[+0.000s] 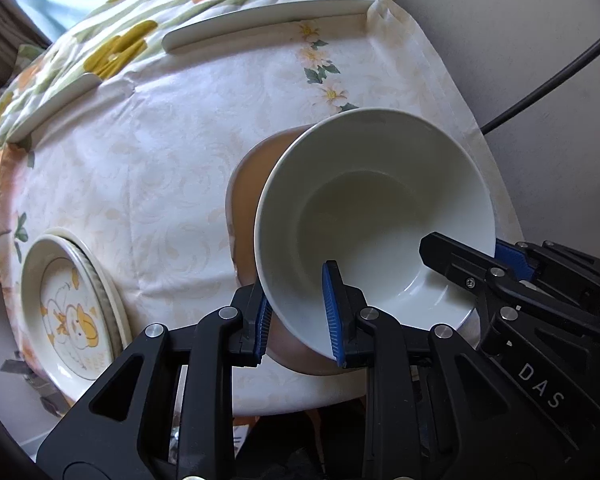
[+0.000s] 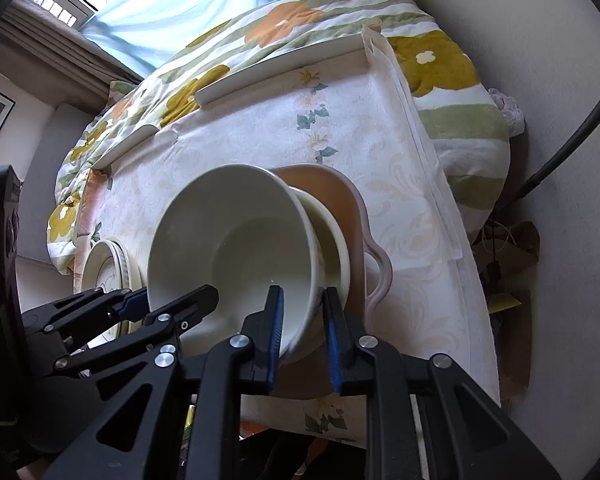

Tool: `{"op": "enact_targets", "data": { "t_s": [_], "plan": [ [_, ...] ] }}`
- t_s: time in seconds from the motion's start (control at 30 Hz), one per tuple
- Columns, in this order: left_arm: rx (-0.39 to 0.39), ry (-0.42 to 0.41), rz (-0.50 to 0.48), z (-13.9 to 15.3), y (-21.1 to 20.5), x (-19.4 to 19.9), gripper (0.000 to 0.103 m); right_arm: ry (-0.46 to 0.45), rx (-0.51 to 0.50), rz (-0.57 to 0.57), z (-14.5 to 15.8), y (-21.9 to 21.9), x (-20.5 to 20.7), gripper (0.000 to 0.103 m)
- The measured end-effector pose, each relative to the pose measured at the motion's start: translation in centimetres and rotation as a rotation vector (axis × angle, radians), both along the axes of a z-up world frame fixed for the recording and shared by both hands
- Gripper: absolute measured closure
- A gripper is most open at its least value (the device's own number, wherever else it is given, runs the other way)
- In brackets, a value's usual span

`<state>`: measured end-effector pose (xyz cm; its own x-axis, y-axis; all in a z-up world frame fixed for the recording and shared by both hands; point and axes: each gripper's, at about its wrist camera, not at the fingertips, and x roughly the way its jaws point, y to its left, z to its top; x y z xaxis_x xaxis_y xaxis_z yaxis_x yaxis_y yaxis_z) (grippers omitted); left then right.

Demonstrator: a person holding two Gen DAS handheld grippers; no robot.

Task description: Organize plates and bowls

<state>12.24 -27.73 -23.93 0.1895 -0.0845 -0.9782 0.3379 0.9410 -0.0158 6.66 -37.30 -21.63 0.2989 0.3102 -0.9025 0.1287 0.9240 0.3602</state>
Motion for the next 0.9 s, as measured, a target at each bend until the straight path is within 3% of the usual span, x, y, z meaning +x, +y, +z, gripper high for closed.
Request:
{"op": "enact_targets", "data": {
  "t_s": [0.6,0.9],
  "plan": [
    [0.099,0.012,-0.043,-0.8,-1.2,0.1,0.082,0.030,-0.026,-0.027,0.4,-0.5,0.5,0.083],
    [0.056,-0.002,-0.039,1.0,-0.5,0.2,0.082,0.009,-0.008,-0.051,1.5,-1.1,0.1,0.083]
  ]
}}
